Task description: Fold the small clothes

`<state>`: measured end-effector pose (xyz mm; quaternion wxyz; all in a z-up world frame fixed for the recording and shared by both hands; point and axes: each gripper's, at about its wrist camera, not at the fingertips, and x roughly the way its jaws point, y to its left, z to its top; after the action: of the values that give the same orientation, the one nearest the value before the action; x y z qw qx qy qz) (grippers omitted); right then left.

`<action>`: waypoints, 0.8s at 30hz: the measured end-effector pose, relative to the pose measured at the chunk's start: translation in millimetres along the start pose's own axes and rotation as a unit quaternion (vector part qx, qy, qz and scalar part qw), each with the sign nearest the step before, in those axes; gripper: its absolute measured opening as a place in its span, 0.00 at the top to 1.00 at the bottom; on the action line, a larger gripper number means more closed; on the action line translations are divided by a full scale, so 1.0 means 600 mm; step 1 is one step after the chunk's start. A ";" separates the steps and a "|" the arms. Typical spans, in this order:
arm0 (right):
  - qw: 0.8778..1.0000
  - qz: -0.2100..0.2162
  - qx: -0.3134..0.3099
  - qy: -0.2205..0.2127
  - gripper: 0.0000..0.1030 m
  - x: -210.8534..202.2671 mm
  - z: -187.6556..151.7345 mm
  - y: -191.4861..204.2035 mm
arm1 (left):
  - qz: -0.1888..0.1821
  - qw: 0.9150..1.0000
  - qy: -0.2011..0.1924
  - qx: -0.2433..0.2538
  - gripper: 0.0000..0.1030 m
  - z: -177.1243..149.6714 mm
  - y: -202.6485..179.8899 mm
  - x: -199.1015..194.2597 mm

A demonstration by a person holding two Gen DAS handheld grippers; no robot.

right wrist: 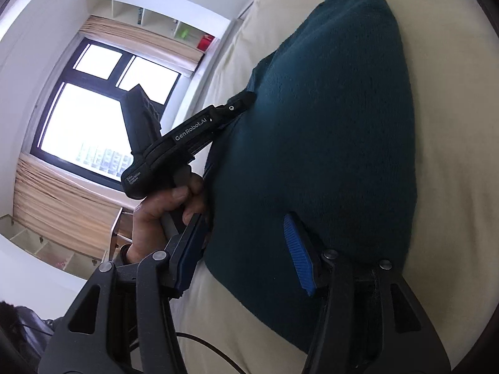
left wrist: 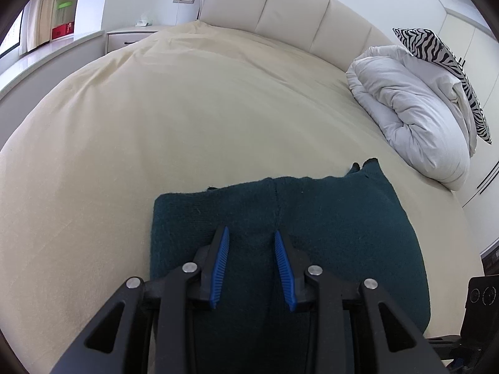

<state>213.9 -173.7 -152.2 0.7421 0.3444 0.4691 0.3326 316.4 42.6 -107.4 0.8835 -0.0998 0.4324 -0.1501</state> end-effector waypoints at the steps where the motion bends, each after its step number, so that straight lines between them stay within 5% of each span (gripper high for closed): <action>1: 1.000 -0.002 0.003 -0.001 0.50 0.000 0.003 0.007 | 0.000 1.000 0.000 0.000 0.67 0.000 0.000 0.000; 7: 1.000 -0.004 0.013 -0.003 0.51 -0.035 -0.046 0.003 | 0.001 1.000 -0.001 0.002 0.66 0.000 0.001 0.000; 13: 0.996 -0.052 0.030 -0.073 0.47 -0.139 -0.106 -0.003 | -0.011 1.000 0.002 -0.023 0.67 0.002 0.011 -0.030; 15: 0.988 -0.114 0.029 -0.102 0.31 -0.168 -0.106 -0.002 | -0.023 0.998 -0.004 -0.050 0.67 -0.002 0.023 -0.067; 19: 0.986 -0.113 0.021 -0.122 0.27 -0.216 -0.083 -0.004 | -0.030 0.996 -0.031 -0.075 0.59 -0.017 0.062 -0.145; 24: 0.989 -0.097 0.017 -0.110 0.26 -0.208 -0.038 -0.005 | -0.053 0.993 0.009 -0.109 0.59 -0.041 0.109 -0.164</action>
<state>150.9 -272.8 -103.9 0.8122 0.3443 0.4209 0.2115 251.7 137.4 -70.3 0.8539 -0.2174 0.4486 -0.1497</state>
